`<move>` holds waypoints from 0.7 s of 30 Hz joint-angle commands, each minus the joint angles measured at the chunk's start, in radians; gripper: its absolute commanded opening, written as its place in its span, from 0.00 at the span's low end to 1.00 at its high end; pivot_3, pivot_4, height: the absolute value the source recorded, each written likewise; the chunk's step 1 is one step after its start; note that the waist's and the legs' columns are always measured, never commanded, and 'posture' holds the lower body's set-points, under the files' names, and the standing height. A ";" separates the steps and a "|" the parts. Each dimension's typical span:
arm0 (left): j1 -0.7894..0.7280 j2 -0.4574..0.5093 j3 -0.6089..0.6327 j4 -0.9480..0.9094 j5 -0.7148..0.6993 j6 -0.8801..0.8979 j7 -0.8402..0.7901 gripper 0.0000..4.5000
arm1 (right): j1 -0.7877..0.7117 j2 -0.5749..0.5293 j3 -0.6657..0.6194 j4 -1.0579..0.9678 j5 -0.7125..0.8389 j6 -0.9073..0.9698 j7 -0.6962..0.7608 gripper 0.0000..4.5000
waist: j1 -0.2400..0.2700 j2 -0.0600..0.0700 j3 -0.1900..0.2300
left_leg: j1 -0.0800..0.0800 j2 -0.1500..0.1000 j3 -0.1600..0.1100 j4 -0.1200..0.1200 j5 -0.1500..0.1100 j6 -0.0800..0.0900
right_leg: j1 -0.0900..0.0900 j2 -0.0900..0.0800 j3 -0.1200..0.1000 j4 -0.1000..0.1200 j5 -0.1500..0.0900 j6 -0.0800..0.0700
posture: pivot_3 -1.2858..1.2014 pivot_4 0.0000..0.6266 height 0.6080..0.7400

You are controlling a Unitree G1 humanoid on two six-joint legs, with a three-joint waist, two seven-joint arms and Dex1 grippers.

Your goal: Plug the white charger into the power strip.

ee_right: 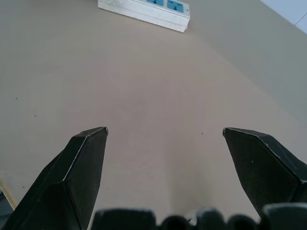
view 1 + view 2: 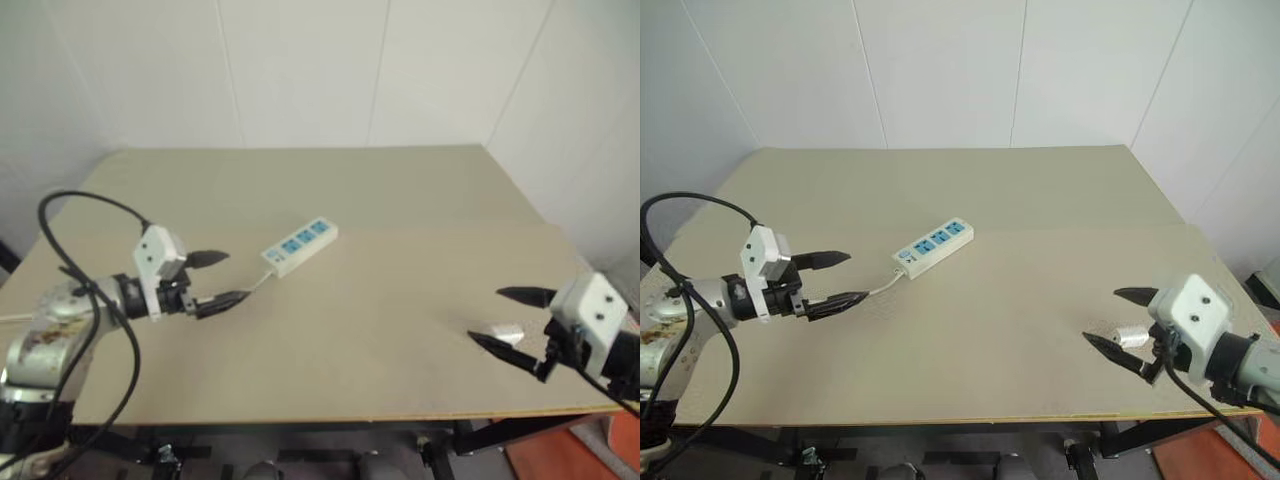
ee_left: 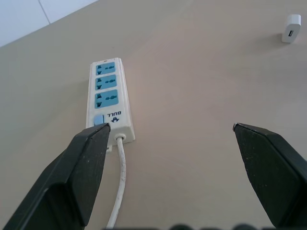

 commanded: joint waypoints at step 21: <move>0.046 -0.056 0.036 -0.054 -0.003 -0.021 0.105 1.00 | -0.163 -0.034 0.117 0.121 -0.050 -0.039 -0.021 1.00 | 0.002 -0.003 -0.002 | 0.001 0.000 0.000 -0.001 0.000 0.000 | 0.000 0.000 0.000 0.000 0.000 -0.001 | 0.52 0.24 1.00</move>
